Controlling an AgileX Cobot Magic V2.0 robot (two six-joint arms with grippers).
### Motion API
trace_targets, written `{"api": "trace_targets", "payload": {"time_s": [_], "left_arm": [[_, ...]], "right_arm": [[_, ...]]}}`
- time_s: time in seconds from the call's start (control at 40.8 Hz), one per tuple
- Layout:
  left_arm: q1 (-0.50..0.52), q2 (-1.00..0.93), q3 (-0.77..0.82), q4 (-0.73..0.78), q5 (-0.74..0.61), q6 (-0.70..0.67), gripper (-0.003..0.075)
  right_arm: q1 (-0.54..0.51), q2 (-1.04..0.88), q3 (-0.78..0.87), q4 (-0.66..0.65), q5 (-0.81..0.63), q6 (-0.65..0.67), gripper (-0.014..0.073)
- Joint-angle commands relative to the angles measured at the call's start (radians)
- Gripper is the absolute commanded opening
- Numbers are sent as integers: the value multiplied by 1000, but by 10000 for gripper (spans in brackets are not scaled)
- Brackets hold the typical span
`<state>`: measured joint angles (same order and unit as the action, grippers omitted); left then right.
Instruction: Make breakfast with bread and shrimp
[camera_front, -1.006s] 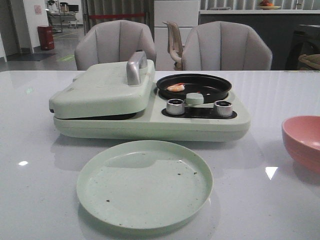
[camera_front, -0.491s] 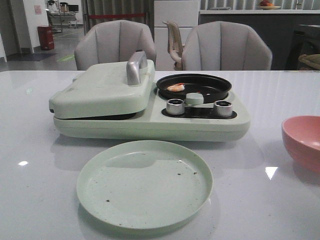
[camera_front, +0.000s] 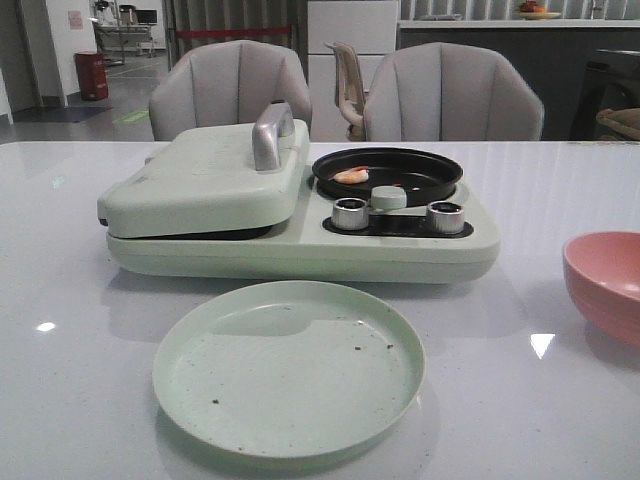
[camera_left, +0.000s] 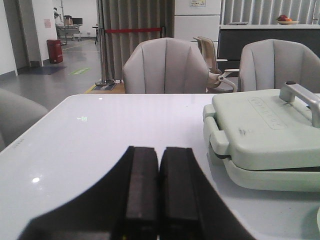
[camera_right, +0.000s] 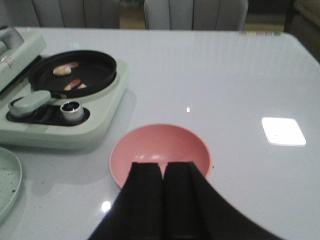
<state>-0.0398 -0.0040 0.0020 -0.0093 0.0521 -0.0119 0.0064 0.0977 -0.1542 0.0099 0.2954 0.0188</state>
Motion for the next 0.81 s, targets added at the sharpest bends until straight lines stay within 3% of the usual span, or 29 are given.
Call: {"api": "trace_targets", "payload": {"time_s": [0.0,0.123,0.319,0.785], "left_arm": [[1,-19,6,-1,-89,0,100],[1,-19,6,-1,-89,0,100],[1,-19,6,-1,-89,0,100],[1,-19,6,-1,-89,0,100]], "right_arm": [[-7,-67,78,9,-223,-2,43],[-6,-121,168,17,-295,-2,43],[-6,-130,164,17,-350,-2,43],[-4,-130,164,17,-356,-2,43]]}}
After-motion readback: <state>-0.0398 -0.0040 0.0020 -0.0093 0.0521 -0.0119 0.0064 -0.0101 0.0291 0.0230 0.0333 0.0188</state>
